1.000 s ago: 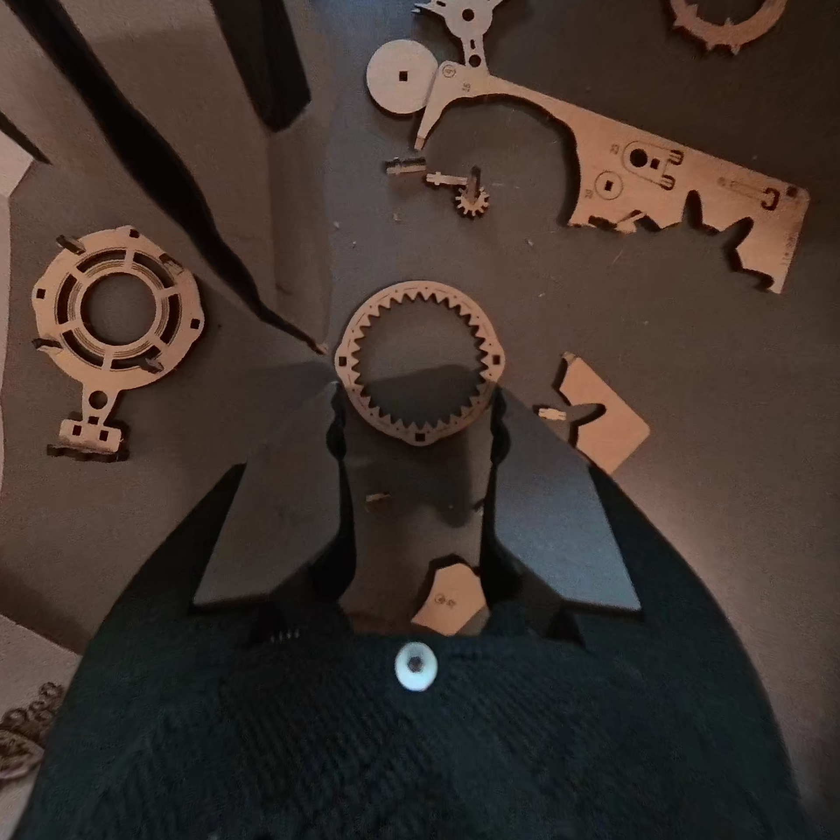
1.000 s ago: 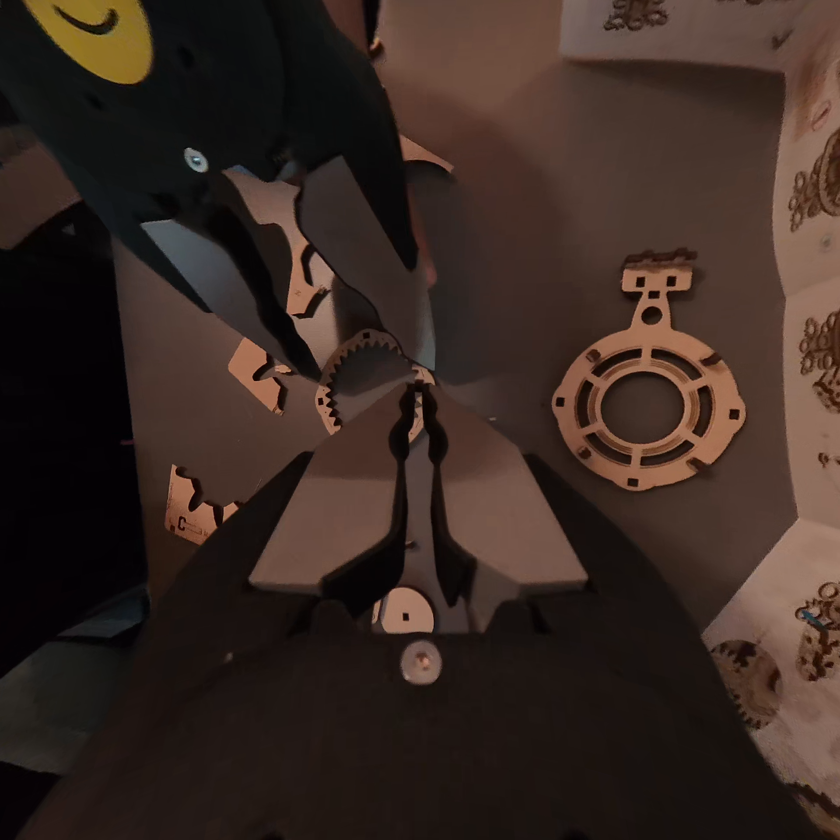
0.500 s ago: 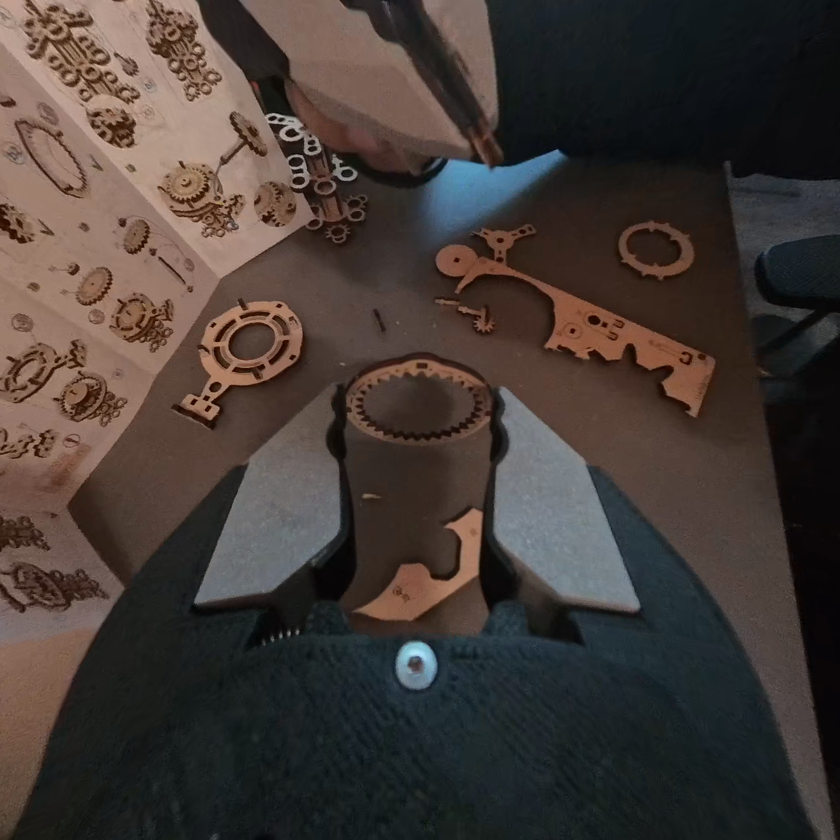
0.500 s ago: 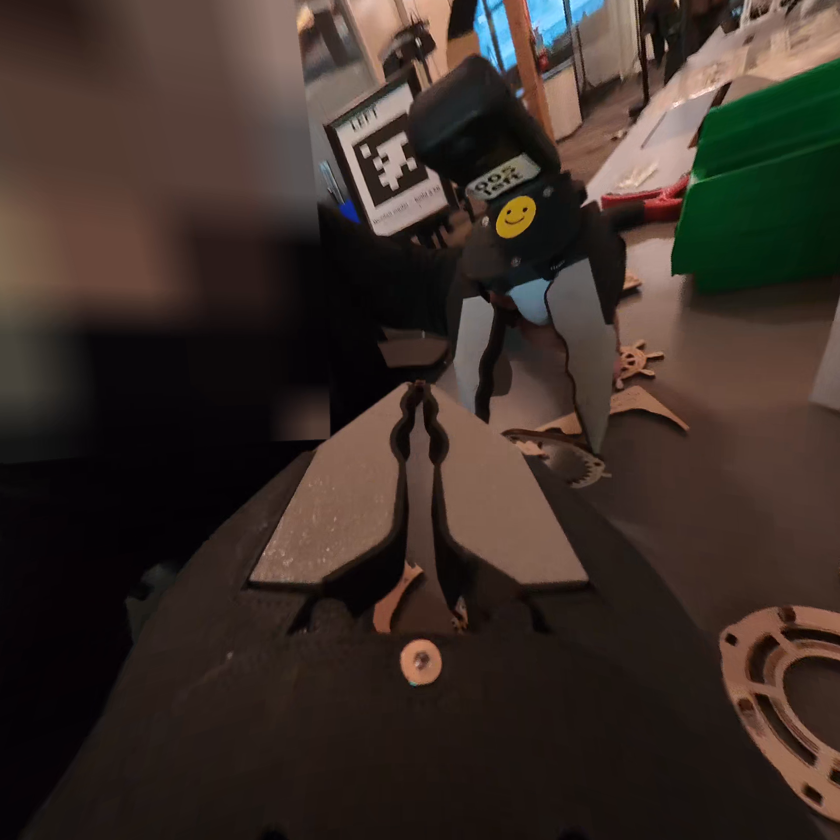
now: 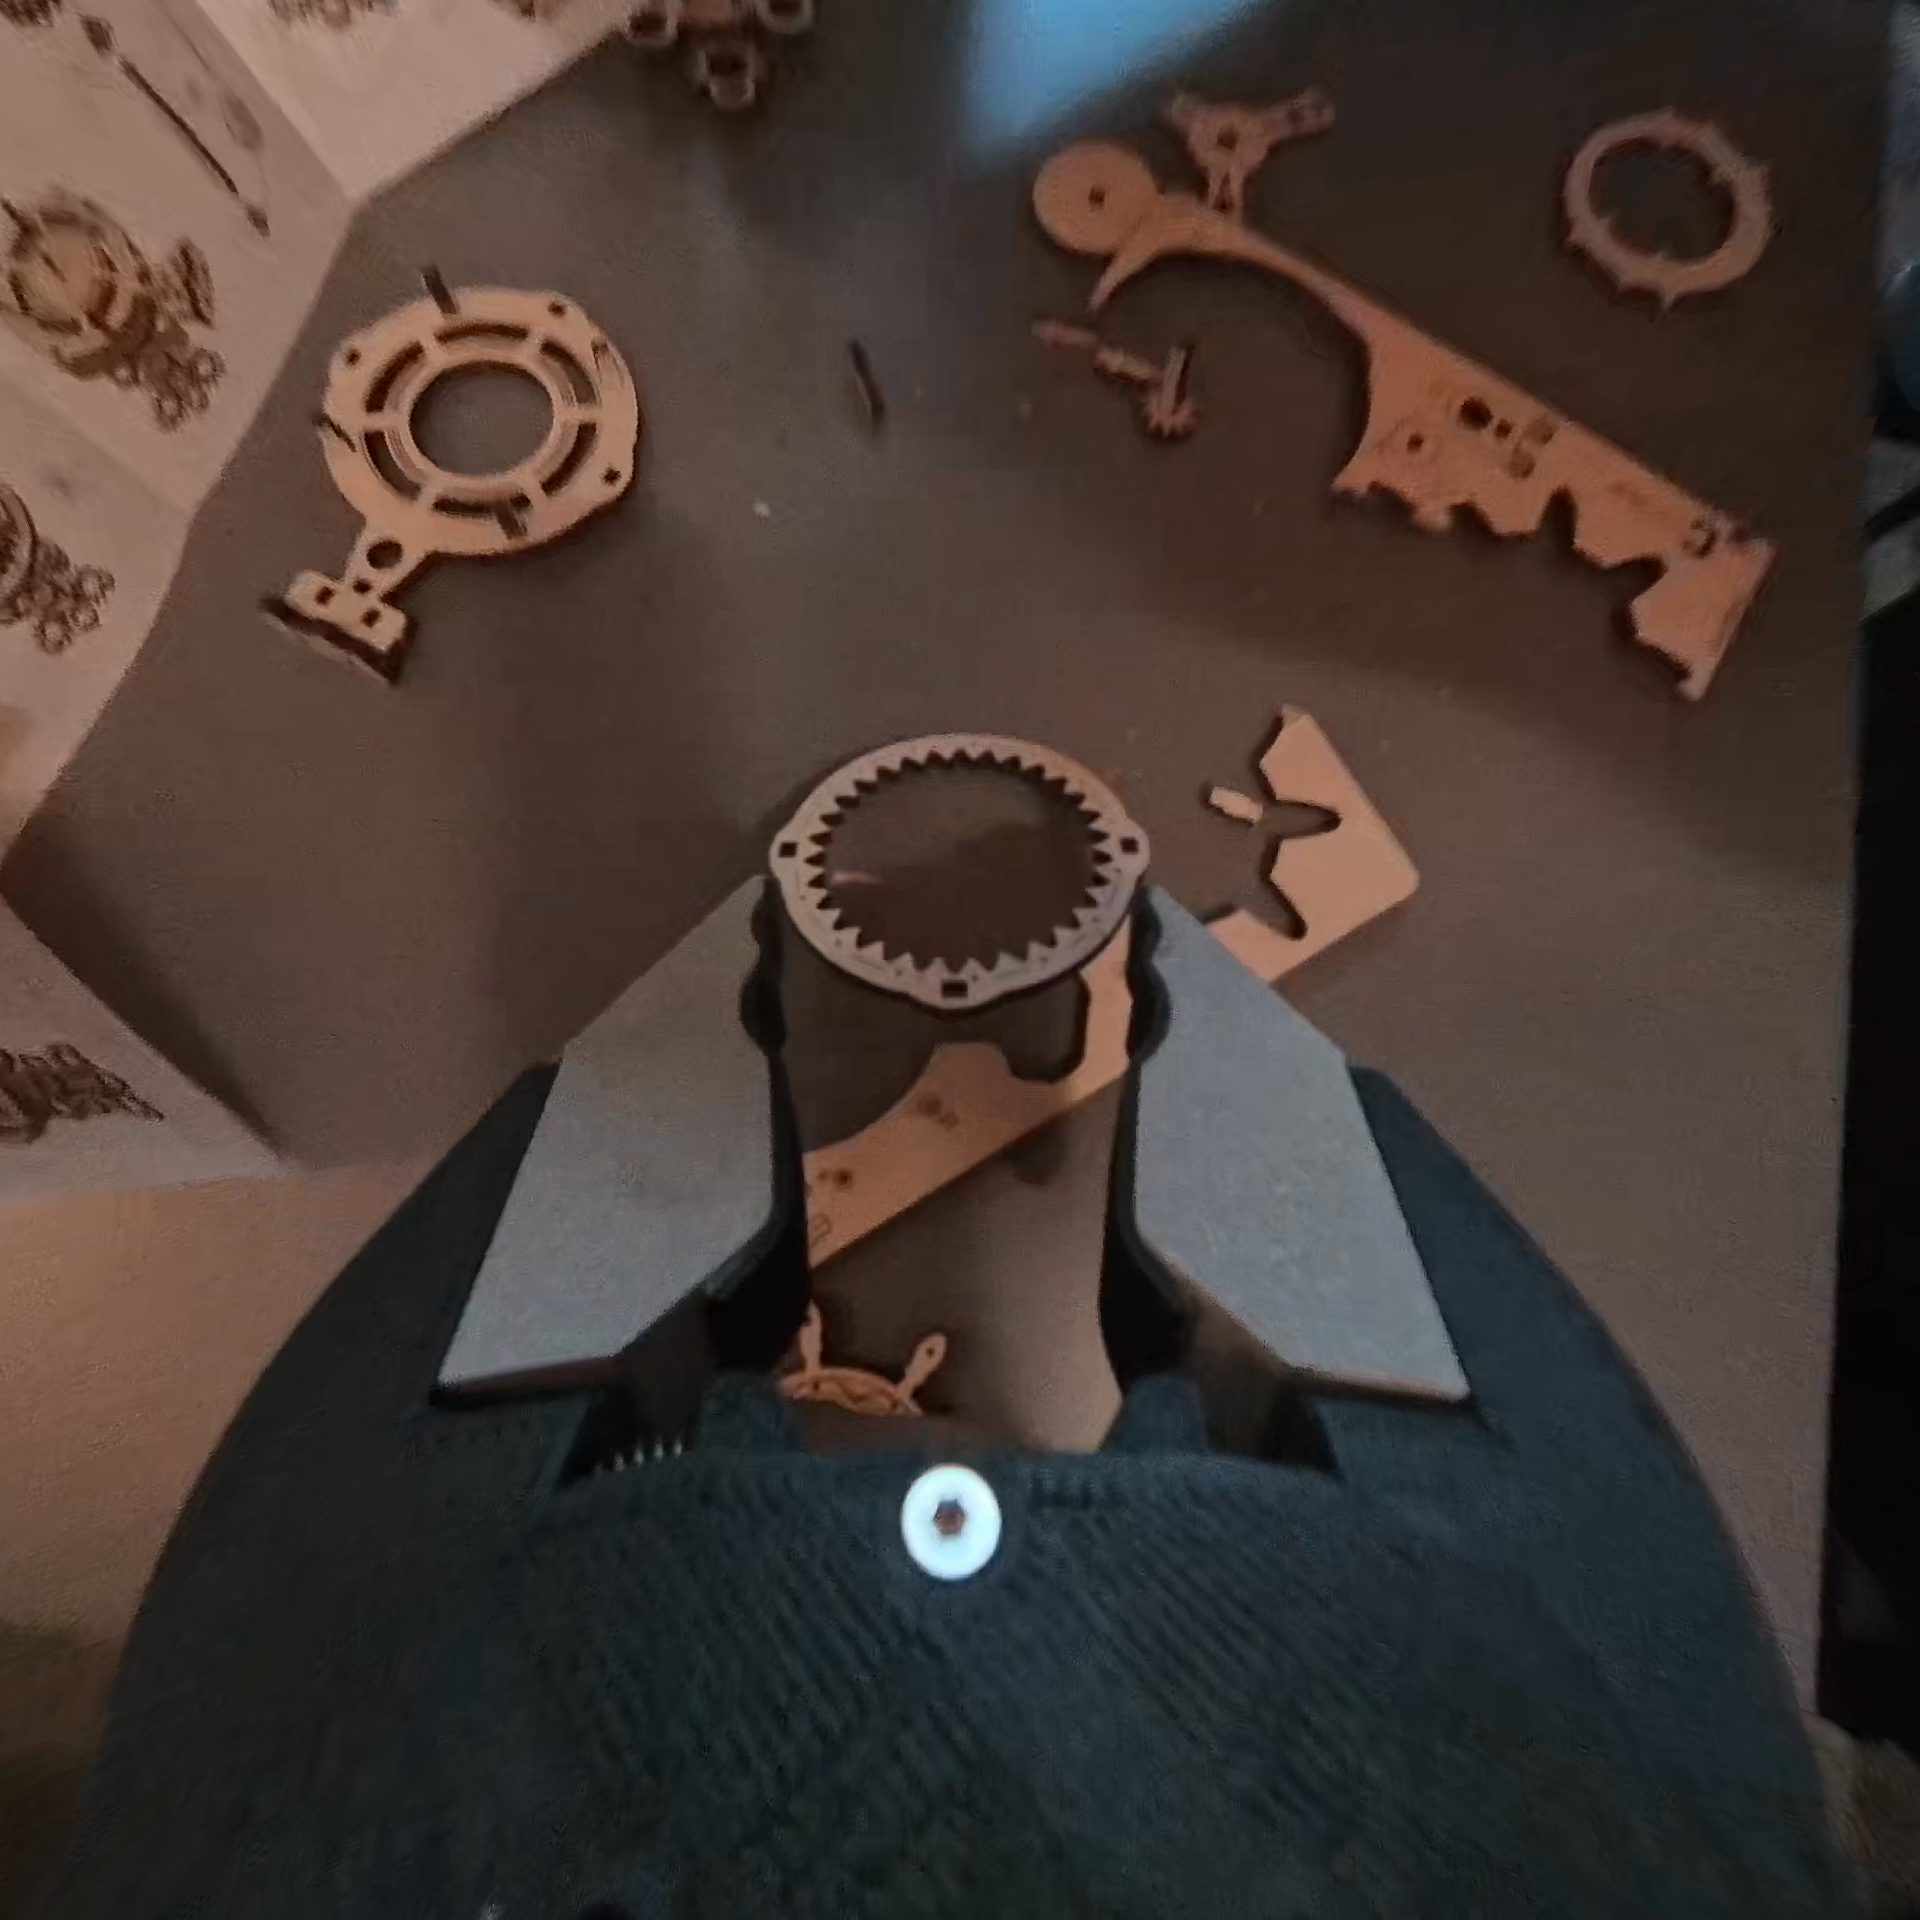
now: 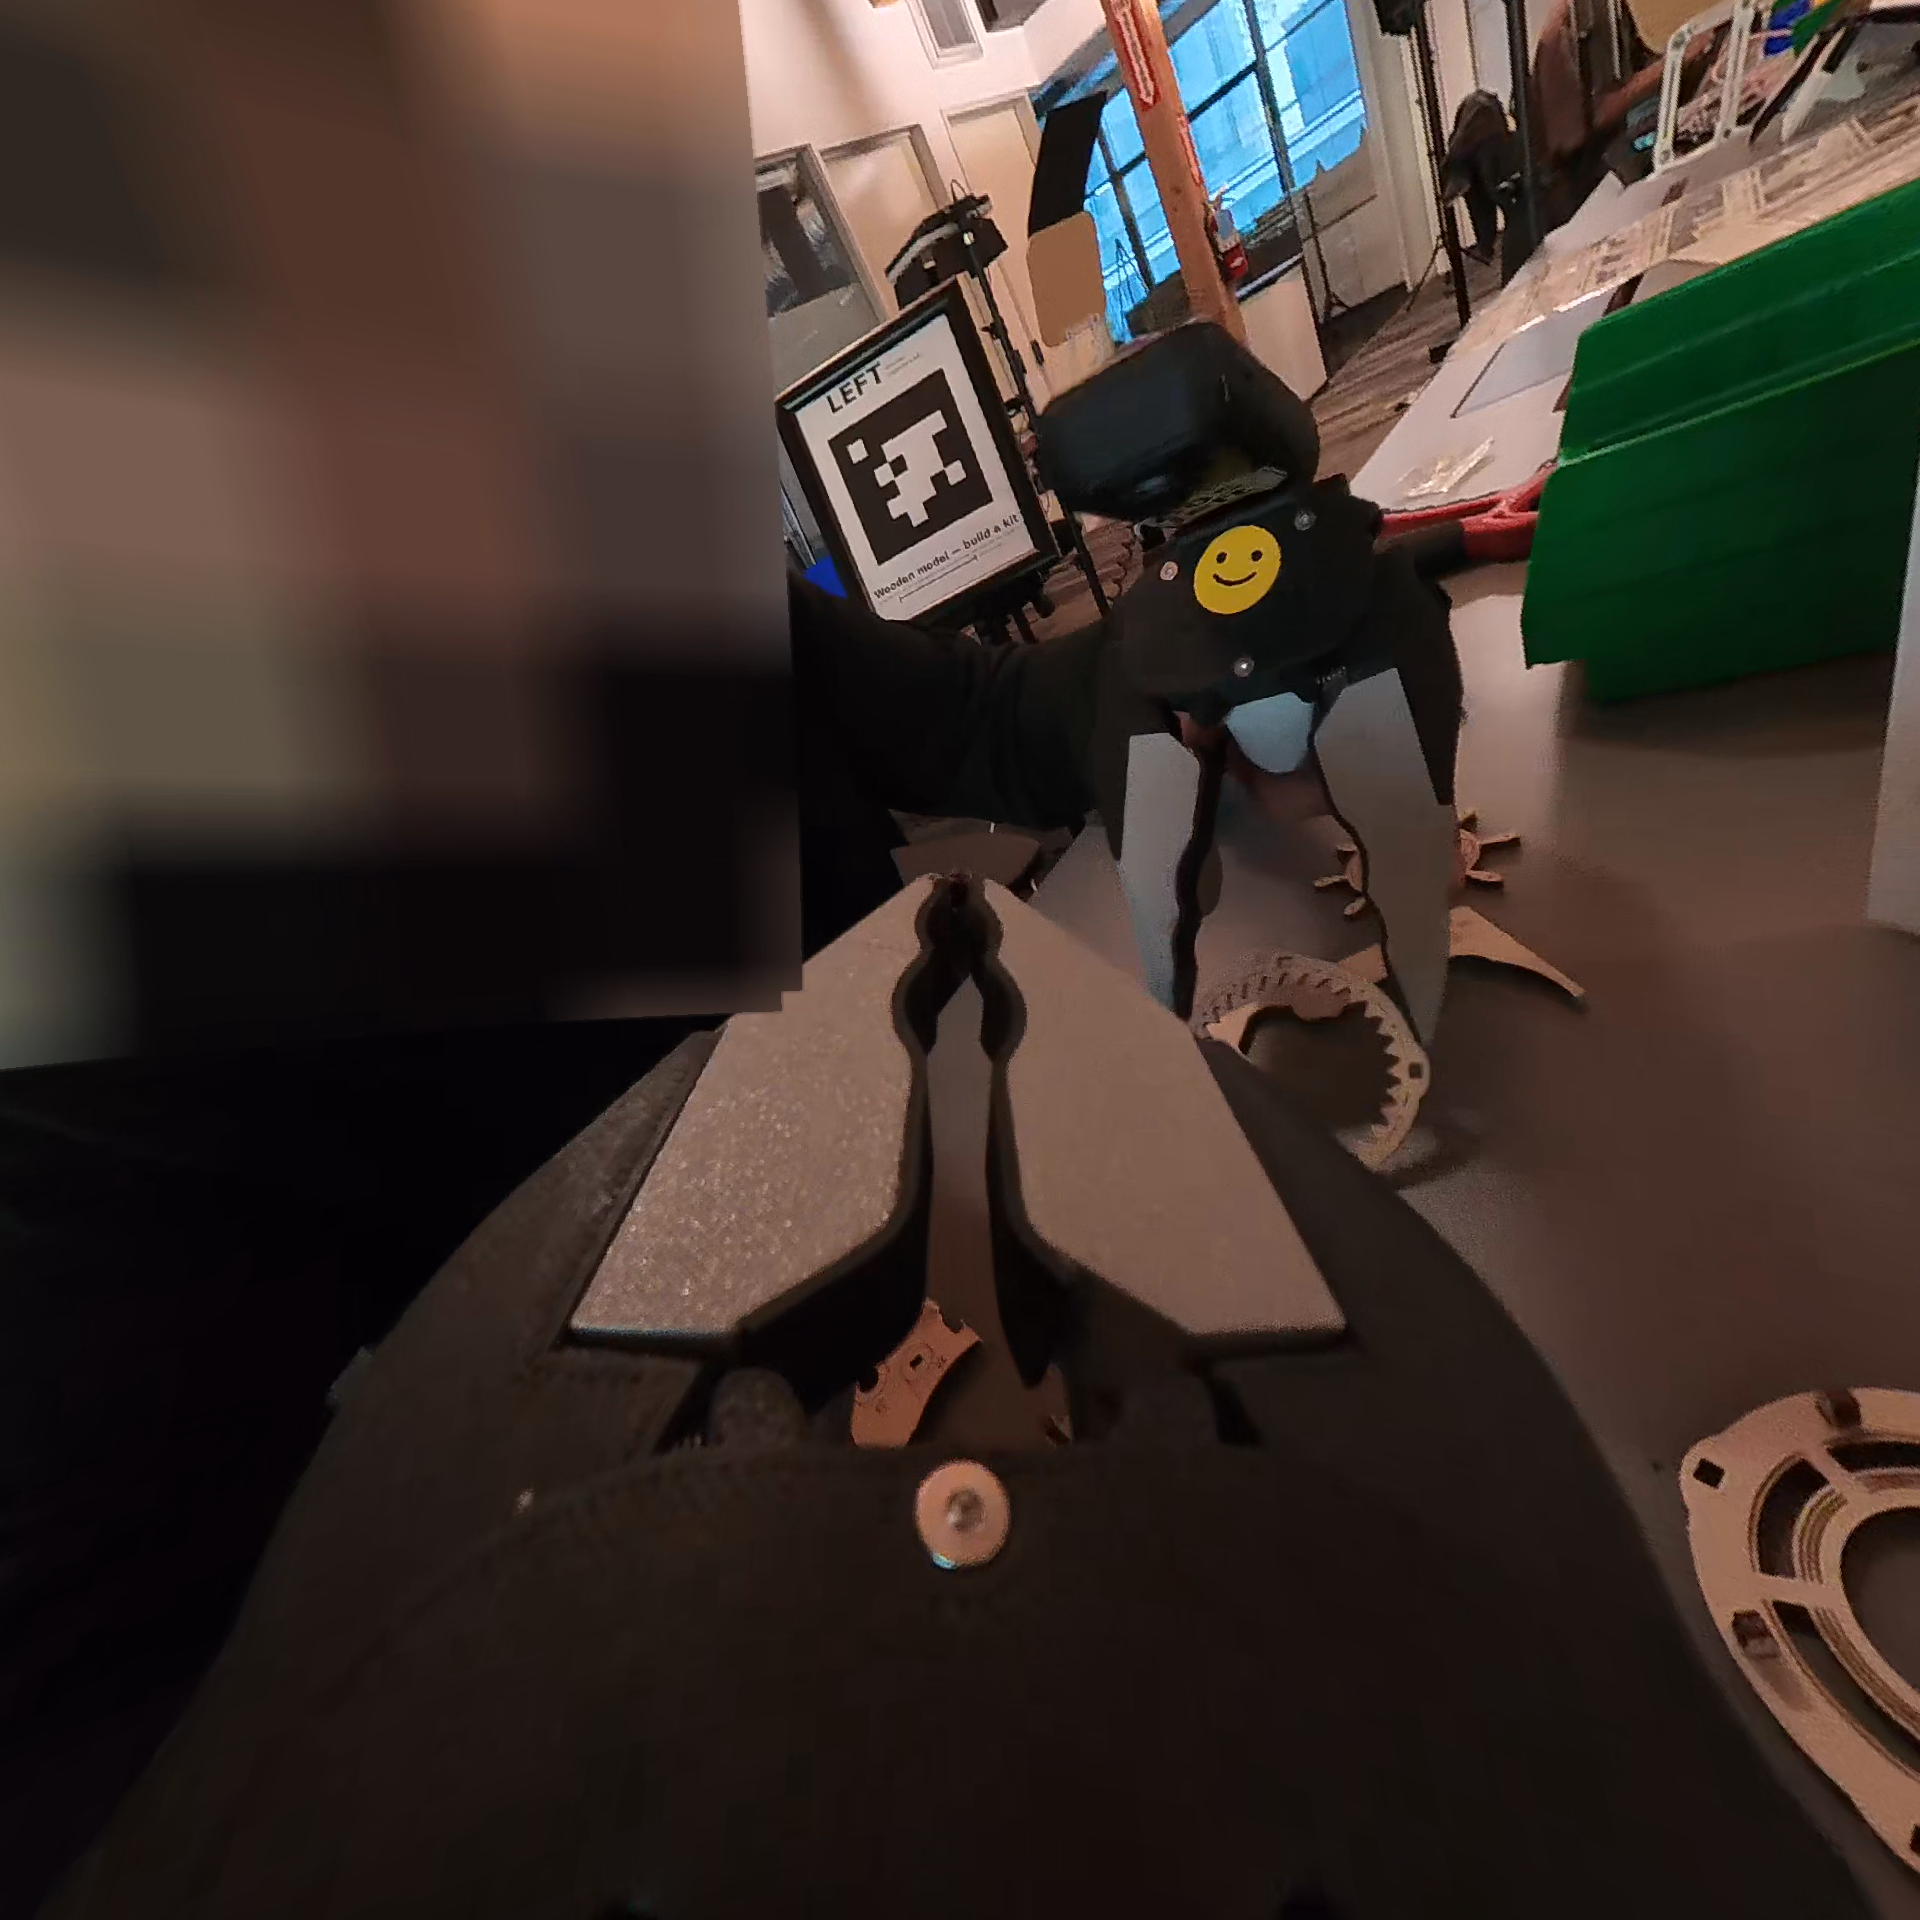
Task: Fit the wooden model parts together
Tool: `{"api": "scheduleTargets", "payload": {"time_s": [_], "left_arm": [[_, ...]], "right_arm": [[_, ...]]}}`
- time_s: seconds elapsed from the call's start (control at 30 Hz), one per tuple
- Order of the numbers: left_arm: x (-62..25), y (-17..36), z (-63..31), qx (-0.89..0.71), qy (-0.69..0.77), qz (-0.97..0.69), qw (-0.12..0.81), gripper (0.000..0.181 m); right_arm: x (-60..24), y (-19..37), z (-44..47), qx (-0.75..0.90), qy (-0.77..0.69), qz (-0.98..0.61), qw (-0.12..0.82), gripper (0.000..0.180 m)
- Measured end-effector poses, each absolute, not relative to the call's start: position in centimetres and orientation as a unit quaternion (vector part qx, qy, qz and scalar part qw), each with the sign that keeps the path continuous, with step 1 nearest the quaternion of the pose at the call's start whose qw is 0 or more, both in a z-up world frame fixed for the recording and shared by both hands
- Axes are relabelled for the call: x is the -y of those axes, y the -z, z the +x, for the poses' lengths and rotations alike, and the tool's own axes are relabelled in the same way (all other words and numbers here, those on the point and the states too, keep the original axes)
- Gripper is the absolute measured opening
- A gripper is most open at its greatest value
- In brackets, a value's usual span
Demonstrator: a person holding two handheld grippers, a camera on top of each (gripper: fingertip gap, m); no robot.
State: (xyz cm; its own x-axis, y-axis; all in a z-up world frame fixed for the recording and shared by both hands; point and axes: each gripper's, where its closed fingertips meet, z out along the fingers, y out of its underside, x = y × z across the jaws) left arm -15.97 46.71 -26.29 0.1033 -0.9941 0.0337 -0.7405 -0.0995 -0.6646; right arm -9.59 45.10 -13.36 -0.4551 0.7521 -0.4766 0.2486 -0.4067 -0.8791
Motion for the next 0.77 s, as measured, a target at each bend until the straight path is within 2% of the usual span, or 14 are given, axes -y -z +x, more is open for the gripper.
{"api": "scheduleTargets", "payload": {"time_s": [0.07, 0.23, 0.4, 0.6, 0.7, 0.77], "left_arm": [[-46.9, 27.9, -16.9, -0.629, 0.220, -0.710, 0.229, 0.065], [-46.8, 27.2, -14.6, -0.616, 0.261, -0.698, 0.256, 0.063], [-47.1, 28.0, -11.5, -0.613, 0.221, -0.703, 0.285, 0.064], [-47.5, 26.2, -11.8, -0.582, 0.267, -0.702, 0.312, 0.069], [-49.0, 24.9, -12.4, -0.564, 0.261, -0.698, 0.357, 0.063], [-49.9, 23.4, -12.2, -0.551, 0.254, -0.682, 0.407, 0.055]], "right_arm": [[-45.4, 14.1, -9.9, 0.515, -0.664, -0.509, 0.185, 0.000], [-46.3, 15.9, -10.7, 0.515, -0.623, -0.558, 0.189, 0.000], [-47.7, 17.5, -11.4, 0.505, -0.580, -0.608, 0.199, 0.000], [-48.8, 18.5, -11.5, 0.479, -0.554, -0.652, 0.197, 0.000], [-49.7, 19.5, -11.5, 0.438, -0.551, -0.688, 0.178, 0.000], [-50.0, 18.6, -11.6, 0.380, -0.601, -0.686, 0.151, 0.000]]}}
